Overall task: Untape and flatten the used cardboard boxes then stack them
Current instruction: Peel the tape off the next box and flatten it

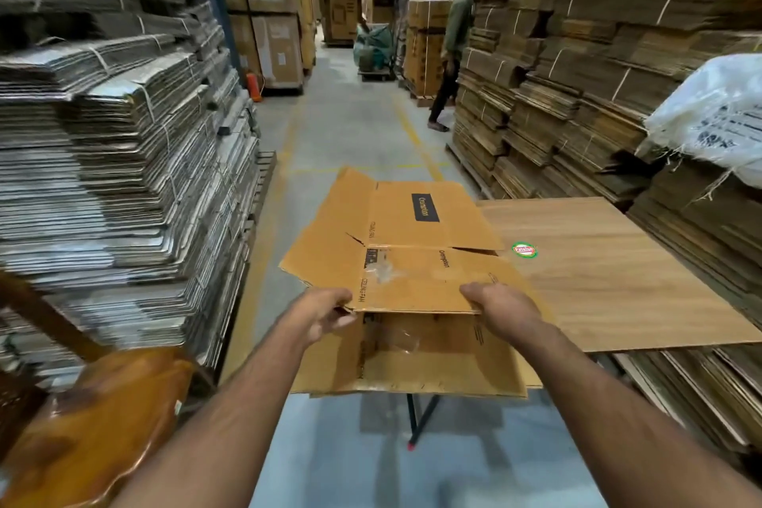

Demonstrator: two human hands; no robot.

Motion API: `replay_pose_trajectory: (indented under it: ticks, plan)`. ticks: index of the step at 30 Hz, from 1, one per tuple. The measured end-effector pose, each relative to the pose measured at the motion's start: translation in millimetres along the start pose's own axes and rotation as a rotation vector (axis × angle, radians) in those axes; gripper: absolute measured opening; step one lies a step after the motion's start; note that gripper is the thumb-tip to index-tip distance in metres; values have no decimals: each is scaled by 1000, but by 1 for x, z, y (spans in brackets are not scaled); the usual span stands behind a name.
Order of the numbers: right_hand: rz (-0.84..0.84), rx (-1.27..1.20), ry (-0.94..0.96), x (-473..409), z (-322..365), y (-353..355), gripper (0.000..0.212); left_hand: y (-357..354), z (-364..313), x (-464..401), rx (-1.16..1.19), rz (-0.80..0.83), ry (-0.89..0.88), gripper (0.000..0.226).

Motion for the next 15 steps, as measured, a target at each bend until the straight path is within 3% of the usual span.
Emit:
replay_pose_trajectory:
  ticks: [2, 7, 15]
  plan:
    - [50, -30, -29, 0, 2, -5, 32, 0, 11, 0, 29, -5, 62, 4]
    - [148, 9, 9, 3, 18, -38, 51, 10, 58, -9, 119, -104, 237, 10]
    - [111, -4, 35, 25, 26, -130, 68, 15, 139, -43, 266, -244, 358, 21]
Point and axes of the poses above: each hand's wrist, its own x-axis away from the middle knuckle, its own y-axis out of the back of the hand, z = x × y, the point moved 4 cm from there along -x, towards the middle knuckle, and after that the axes turned 8 degrees about -z, right-handed, at the moved point
